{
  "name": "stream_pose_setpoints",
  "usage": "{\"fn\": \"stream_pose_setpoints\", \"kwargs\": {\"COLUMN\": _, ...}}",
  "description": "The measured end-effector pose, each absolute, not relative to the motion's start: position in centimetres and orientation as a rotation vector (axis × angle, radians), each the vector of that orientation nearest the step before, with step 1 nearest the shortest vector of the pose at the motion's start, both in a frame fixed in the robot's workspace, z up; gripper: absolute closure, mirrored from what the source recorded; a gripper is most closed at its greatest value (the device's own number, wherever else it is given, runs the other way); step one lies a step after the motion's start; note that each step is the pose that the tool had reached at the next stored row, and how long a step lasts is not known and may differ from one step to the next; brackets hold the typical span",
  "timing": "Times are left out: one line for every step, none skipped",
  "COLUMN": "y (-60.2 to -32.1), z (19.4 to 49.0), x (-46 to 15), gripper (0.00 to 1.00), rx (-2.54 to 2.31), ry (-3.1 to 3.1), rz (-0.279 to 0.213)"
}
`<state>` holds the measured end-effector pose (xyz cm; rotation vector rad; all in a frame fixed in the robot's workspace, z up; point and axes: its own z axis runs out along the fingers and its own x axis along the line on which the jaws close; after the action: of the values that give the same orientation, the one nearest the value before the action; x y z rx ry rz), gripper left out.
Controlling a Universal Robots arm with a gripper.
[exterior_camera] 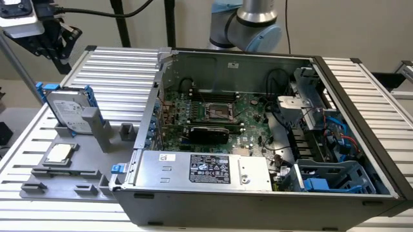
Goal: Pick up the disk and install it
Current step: 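Reach for the disk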
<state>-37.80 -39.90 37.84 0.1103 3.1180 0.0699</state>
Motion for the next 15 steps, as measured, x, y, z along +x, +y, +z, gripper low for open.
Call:
{"fn": "stream_pose_setpoints", "kwargs": {"y": -39.9, "z": 37.8, "x": -38.3, "gripper": 1.00, "rx": 0.110, "ry": 3.118, "rz": 0.070}}
{"fn": "stream_pose_setpoints", "kwargs": {"y": -39.9, "z": 37.7, "x": -38.7, "gripper": 1.00, "rx": 0.110, "ry": 3.118, "rz": 0.069}}
{"fn": "stream_pose_setpoints", "kwargs": {"y": -39.9, "z": 37.7, "x": -39.2, "gripper": 1.00, "rx": 0.110, "ry": 3.118, "rz": 0.069}}
{"fn": "stream_pose_setpoints", "kwargs": {"y": -39.9, "z": 37.6, "x": -39.6, "gripper": 1.00, "rx": 0.110, "ry": 3.118, "rz": 0.068}}
{"fn": "stream_pose_setpoints", "kwargs": {"y": -39.9, "z": 37.5, "x": -40.1, "gripper": 1.00, "rx": 0.110, "ry": 3.118, "rz": 0.068}}
{"fn": "stream_pose_setpoints", "kwargs": {"y": -39.9, "z": 37.4, "x": -40.5, "gripper": 1.00, "rx": 0.110, "ry": 3.118, "rz": 0.067}}
{"fn": "stream_pose_setpoints", "kwargs": {"y": -39.9, "z": 37.3, "x": -41.0, "gripper": 1.00, "rx": 0.110, "ry": 3.118, "rz": 0.067}}
{"fn": "stream_pose_setpoints", "kwargs": {"y": -39.9, "z": 37.2, "x": -41.5, "gripper": 1.00, "rx": 0.110, "ry": 3.118, "rz": 0.066}}
{"fn": "stream_pose_setpoints", "kwargs": {"y": -39.9, "z": 37.1, "x": -41.9, "gripper": 1.00, "rx": 0.110, "ry": 3.118, "rz": 0.066}}
{"fn": "stream_pose_setpoints", "kwargs": {"y": -39.9, "z": 37.0, "x": -42.3, "gripper": 1.00, "rx": 0.110, "ry": 3.118, "rz": 0.065}}
{"fn": "stream_pose_setpoints", "kwargs": {"y": -39.8, "z": 37.0, "x": -42.5, "gripper": 1.00, "rx": 0.110, "ry": 3.118, "rz": 0.065}}
{"fn": "stream_pose_setpoints", "kwargs": {"y": -39.7, "z": 36.9, "x": -42.6, "gripper": 1.00, "rx": 0.110, "ry": 3.118, "rz": 0.065}}
{"fn": "stream_pose_setpoints", "kwargs": {"y": -39.6, "z": 36.8, "x": -42.7, "gripper": 1.00, "rx": 0.110, "ry": 3.118, "rz": 0.064}}
{"fn": "stream_pose_setpoints", "kwargs": {"y": -39.5, "z": 36.8, "x": -42.7, "gripper": 1.00, "rx": 0.110, "ry": 3.118, "rz": 0.063}}
{"fn": "stream_pose_setpoints", "kwargs": {"y": -39.3, "z": 36.7, "x": -42.7, "gripper": 1.00, "rx": 0.110, "ry": 3.118, "rz": 0.062}}
